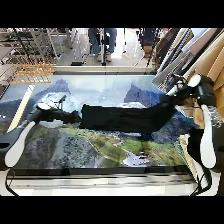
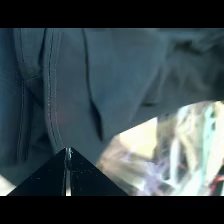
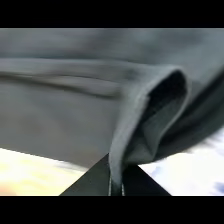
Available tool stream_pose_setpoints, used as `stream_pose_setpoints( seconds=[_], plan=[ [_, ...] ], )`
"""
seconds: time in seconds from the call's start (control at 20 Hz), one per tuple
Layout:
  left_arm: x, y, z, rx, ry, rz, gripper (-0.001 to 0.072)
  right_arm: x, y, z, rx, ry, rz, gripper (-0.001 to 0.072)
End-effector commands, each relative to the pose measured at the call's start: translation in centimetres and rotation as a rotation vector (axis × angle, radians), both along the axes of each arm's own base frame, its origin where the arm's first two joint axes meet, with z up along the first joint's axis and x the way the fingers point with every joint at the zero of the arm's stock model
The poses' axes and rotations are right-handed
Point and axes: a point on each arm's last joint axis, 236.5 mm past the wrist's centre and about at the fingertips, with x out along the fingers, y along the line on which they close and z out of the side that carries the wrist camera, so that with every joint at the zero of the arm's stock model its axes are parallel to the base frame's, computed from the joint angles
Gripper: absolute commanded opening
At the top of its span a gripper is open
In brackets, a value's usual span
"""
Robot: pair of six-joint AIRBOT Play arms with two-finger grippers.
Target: Fold the clothes and pants, and hang the long-sleeved shirts on hangers.
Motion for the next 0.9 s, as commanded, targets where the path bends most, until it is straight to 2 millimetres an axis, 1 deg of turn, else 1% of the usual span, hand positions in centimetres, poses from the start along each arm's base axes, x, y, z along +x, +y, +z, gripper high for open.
stream_pose_setpoints(
  seconds=[0.0, 0.05, 0.1, 0.15, 0.2, 0.25, 0.3, 0.35, 0.4, 0.45, 0.5, 0.55, 0.6, 0.65, 0.7, 0.75, 0.8, 0.85],
  plan=[
    [0.0, -2.5, -2.0, 0.027, -0.002, -0.03, 0.0008, 0.8, 13.3, 3.7, 0.156, -0.118, 0.096, 0.0018],
    [-0.1, -2.3, -1.7, 0.033, -0.002, -0.038, 0.0007, 0.8, 17.6, 3.4, 0.169, -0.143, 0.132, 0.0018],
    [-0.2, -1.0, -1.5, 0.071, 0.013, -0.038, 0.0007, 0.6, 22.3, 2.8, 0.191, -0.171, 0.173, 0.0019],
    [-0.4, 1.7, -1.4, 0.151, 0.042, -0.029, 0.0007, 0.4, 26.6, 2.0, 0.217, -0.194, 0.205, 0.0019],
    [-0.8, 4.8, -0.9, 0.233, 0.066, -0.014, 0.0008, 0.1, 30.9, 0.8, 0.246, -0.22, 0.232, 0.0019],
    [-1.4, 7.9, 0.3, 0.298, 0.078, 0.005, 0.0008, 0.0, 34.5, -0.2, 0.283, -0.252, 0.25, 0.002],
    [-1.9, 10.2, 2.0, 0.32, 0.079, 0.032, 0.0008, -0.1, 38.2, -1.2, 0.332, -0.294, 0.263, 0.0022],
    [-2.1, 11.9, 3.9, 0.314, 0.066, 0.062, 0.0008, -0.1, 40.8, -1.8, 0.364, -0.34, 0.296, 0.003],
    [-2.1, 12.9, 5.6, 0.303, 0.042, 0.092, 0.0008, -0.4, 42.6, -2.3, 0.387, -0.358, 0.335, 0.0219],
    [-1.9, 13.5, 7.0, 0.293, 0.013, 0.115, 0.0008, -0.9, 43.3, -2.5, 0.392, -0.351, 0.376, 0.0399],
    [-1.8, 13.5, 7.9, 0.283, -0.01, 0.117, 0.0008, -1.2, 42.8, -2.2, 0.374, -0.344, 0.43, 0.0469],
    [-1.7, 12.9, 8.5, 0.258, -0.026, 0.109, 0.0008, -0.9, 41.2, -1.3, 0.339, -0.34, 0.459, 0.047],
    [-1.6, 11.5, 8.8, 0.222, -0.034, 0.094, 0.0008, 0.2, 38.4, 0.1, 0.288, -0.352, 0.452, 0.0466],
    [-1.4, 9.8, 9.0, 0.187, -0.054, 0.059, 0.0008, 1.7, 34.7, 1.3, 0.242, -0.355, 0.404, 0.0465],
    [-1.3, 8.0, 9.0, 0.159, -0.066, 0.029, 0.0008, 2.6, 30.6, 2.1, 0.202, -0.334, 0.352, 0.0463],
    [-1.0, 6.4, 8.5, 0.154, -0.073, 0.012, 0.0008, 3.1, 26.1, 2.4, 0.184, -0.284, 0.294, 0.0461],
    [-0.6, 5.0, 7.7, 0.159, -0.082, -0.002, 0.0008, 2.9, 21.7, 2.2, 0.164, -0.227, 0.244, 0.0461],
    [-0.3, 3.6, 6.7, 0.166, -0.086, -0.016, 0.0007, 2.3, 17.3, 1.7, 0.146, -0.161, 0.193, 0.0462]
  ],
)
